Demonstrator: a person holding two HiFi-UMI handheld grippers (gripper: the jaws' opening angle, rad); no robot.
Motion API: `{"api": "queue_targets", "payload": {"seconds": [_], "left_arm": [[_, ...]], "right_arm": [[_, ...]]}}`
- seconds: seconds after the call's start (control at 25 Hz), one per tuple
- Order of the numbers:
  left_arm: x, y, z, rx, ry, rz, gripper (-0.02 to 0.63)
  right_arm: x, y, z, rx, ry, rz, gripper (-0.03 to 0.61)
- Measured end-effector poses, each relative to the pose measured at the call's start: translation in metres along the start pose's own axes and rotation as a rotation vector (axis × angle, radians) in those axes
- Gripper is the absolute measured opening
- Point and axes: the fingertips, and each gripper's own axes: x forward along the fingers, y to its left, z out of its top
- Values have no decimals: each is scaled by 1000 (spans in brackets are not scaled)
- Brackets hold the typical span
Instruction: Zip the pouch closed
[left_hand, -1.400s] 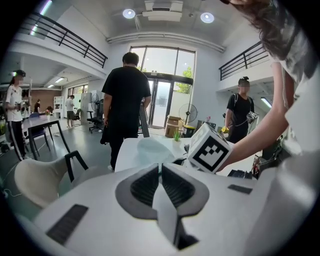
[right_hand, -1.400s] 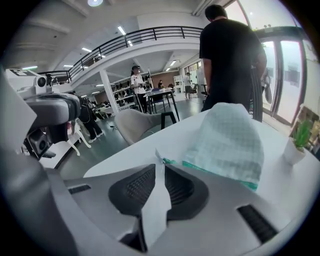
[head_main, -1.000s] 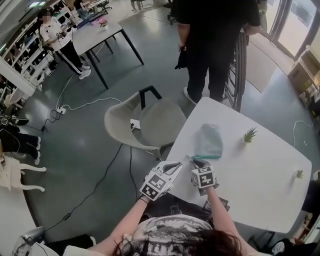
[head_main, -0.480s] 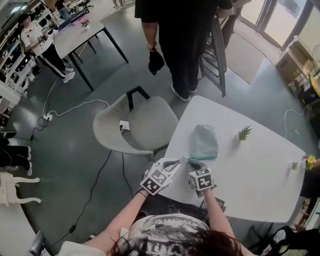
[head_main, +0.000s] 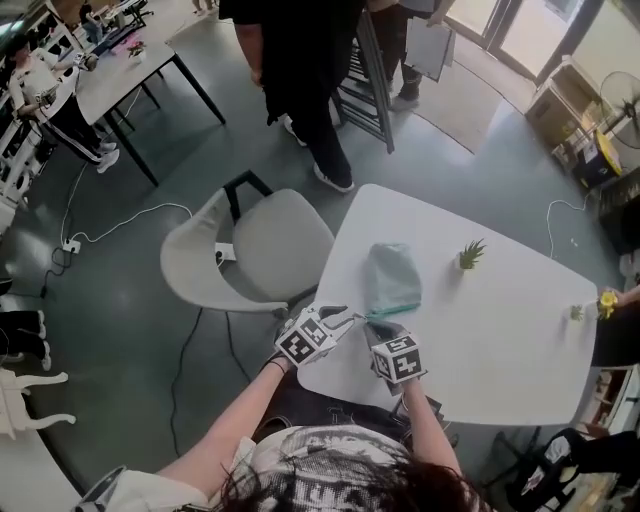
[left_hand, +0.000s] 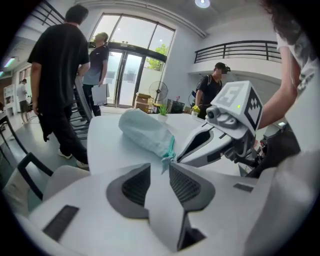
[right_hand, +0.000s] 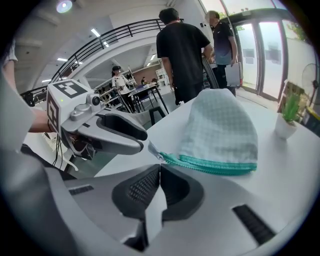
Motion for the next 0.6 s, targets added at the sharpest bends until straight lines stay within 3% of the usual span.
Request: {"api": "queue_targets", "payload": {"seconds": [0.08, 0.32, 0.44, 0.6], "left_arm": [[4, -5, 0, 22, 17, -45, 135], [23, -15, 3, 50, 27, -109, 136], [29, -20, 7, 53, 35, -128, 54], [30, -26, 7, 43, 47, -134, 26]], "right_arm": [[-3, -1, -1, -3, 4, -6, 5], [-8, -1, -1, -7, 2, -8, 5], [-9, -3, 0, 3, 0, -20, 5], [-11, -9, -1, 21, 0, -60, 5]]}}
